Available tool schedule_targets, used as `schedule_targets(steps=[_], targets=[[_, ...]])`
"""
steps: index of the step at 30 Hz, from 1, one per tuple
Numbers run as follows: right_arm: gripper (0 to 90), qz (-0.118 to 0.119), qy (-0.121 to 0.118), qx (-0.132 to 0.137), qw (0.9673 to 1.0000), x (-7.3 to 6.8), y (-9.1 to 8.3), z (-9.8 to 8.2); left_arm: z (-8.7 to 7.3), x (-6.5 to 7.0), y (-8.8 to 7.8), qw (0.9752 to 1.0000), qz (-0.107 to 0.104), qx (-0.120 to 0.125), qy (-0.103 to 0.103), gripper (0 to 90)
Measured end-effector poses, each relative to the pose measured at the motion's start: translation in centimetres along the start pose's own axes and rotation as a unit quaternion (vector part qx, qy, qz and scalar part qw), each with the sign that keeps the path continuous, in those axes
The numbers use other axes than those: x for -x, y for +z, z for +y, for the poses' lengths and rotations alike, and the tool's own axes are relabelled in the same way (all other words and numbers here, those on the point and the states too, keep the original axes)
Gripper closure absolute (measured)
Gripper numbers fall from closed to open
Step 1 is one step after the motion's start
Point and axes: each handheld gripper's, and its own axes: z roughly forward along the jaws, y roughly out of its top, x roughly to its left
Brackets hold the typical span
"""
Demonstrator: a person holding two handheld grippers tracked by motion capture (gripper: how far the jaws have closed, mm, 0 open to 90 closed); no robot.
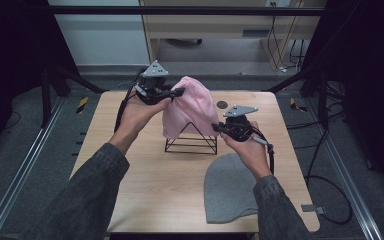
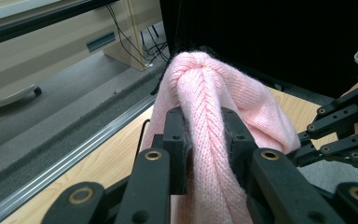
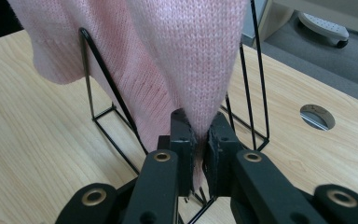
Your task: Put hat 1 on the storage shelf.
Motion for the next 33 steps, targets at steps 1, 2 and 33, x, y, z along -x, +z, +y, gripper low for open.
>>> schedule_targets(steps=[1,2,33], targets=[[83.1,0.000,-0.002,-0.001,1.0000,0.0,0.0,0.0,0.0,0.1,0.0,1.0000,-0.001,0.001,0.000,74.3],[83.1,-0.002,-0.004,-0.003,1.0000,0.0,0.0,-0.1,0.0,0.1,0.1,1.0000,-0.002,0.001,0.000,74.3],[83.5,-0.024,0.004,-0.012,0.9996,-0.5,1.1,-2.2,-2.6,-0.1,0.9,1.0000,-0.001,-0.005,0.000,74.0]])
